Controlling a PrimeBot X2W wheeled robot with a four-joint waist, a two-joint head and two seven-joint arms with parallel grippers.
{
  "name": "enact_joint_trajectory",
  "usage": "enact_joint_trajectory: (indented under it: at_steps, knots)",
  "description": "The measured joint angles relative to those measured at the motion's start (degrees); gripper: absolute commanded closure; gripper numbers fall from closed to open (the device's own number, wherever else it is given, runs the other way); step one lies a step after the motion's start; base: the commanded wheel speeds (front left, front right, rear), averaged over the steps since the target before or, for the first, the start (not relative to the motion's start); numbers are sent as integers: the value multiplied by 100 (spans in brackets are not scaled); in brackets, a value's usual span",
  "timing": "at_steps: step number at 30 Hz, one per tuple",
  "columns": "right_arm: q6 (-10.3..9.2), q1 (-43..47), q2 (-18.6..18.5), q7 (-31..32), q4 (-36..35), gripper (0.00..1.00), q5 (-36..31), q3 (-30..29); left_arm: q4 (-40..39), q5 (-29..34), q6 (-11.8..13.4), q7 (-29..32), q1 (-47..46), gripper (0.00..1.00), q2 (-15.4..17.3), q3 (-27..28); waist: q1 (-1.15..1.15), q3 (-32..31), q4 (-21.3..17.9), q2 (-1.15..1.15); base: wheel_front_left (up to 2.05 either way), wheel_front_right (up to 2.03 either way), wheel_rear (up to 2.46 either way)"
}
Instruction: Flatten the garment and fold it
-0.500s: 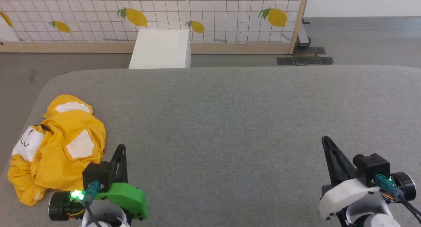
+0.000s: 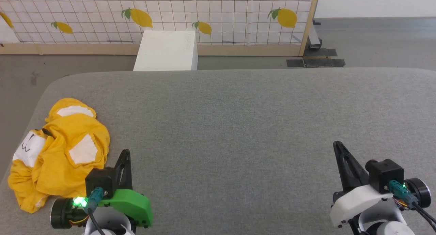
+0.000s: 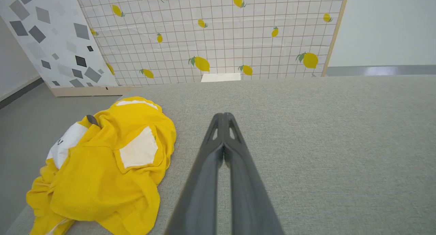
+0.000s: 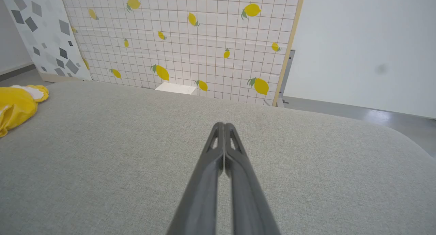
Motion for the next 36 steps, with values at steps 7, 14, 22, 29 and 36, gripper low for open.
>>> enact_joint_trajectory:
  at_steps: [7, 14, 22, 29, 36]
  knots:
    - [0, 0, 0, 0, 0, 100, -1, 1, 0, 0, 0, 0, 0, 100, 0, 0, 0, 0, 0, 0, 0, 0, 0]
    - [0, 4, 0, 0, 0, 0, 2, -11, -1, -21, 0, -1, 8, 0, 1, -31, 0, 1, 0, 0, 0, 0, 0]
    - [0, 15, 0, -60, 5, 0, 68, -103, -1, -60, -9, -70, 15, 0, 1, -31, 0, 2, 8, 0, 0, 0, 0]
    - [0, 20, 0, -155, 24, 0, 123, -207, -1, -113, -60, -153, 24, 0, 1, -30, 0, 4, 20, 0, 0, 0, 0]
    - [0, 25, 0, -232, 40, 0, 166, -291, -1, -170, -108, -213, 46, 0, 1, -25, 0, 12, 67, 0, 0, 0, 0]
